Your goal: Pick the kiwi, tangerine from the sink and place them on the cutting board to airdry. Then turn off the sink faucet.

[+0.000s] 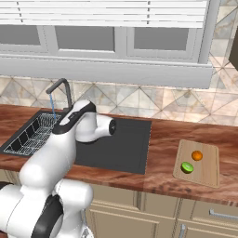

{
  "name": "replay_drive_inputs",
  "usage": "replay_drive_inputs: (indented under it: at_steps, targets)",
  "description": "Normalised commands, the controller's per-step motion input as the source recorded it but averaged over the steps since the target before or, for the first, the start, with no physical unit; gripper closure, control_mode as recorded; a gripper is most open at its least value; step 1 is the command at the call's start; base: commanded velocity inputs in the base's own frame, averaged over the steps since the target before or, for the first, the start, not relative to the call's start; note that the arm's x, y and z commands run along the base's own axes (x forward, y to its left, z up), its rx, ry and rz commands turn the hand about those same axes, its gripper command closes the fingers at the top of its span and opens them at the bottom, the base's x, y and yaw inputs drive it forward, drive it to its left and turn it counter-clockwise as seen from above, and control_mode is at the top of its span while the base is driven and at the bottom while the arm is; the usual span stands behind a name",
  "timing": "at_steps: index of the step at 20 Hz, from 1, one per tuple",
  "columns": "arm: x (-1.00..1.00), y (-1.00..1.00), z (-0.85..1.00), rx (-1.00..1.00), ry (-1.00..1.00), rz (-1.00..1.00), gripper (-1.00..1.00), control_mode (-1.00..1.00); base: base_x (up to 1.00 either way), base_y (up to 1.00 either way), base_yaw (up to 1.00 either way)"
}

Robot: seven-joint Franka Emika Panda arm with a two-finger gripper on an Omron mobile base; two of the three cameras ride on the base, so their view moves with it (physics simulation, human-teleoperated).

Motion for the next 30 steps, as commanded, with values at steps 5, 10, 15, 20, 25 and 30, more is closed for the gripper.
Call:
replay_drive_inputs:
  at_steps: [5, 10, 15, 20, 25, 30]
  targets:
    - [0.00, 0.14, -0.16, 0.00, -0.04, 0.01, -1.00, -1.00, 0.00, 0.00, 0.00]
    - [0.04, 0.16, -0.03, 0.01, -0.03, 0.01, -1.00, -1.00, 0.00, 0.00, 0.00]
    - [0.25, 0.04, 0.00, 0.00, -0.01, 0.00, -1.00, -1.00, 0.00, 0.00, 0.00]
    - [0.42, 0.00, 0.00, 0.00, 0.00, 0.00, -1.00, -1.00, 0.00, 0.00, 0.00]
    - [0.49, 0.00, 0.00, 0.00, 0.02, 0.00, -1.00, -1.00, 0.00, 0.00, 0.00]
    - [0.41, 0.00, -0.13, 0.00, 0.03, 0.00, -1.00, -1.00, 0.00, 0.00, 0.00]
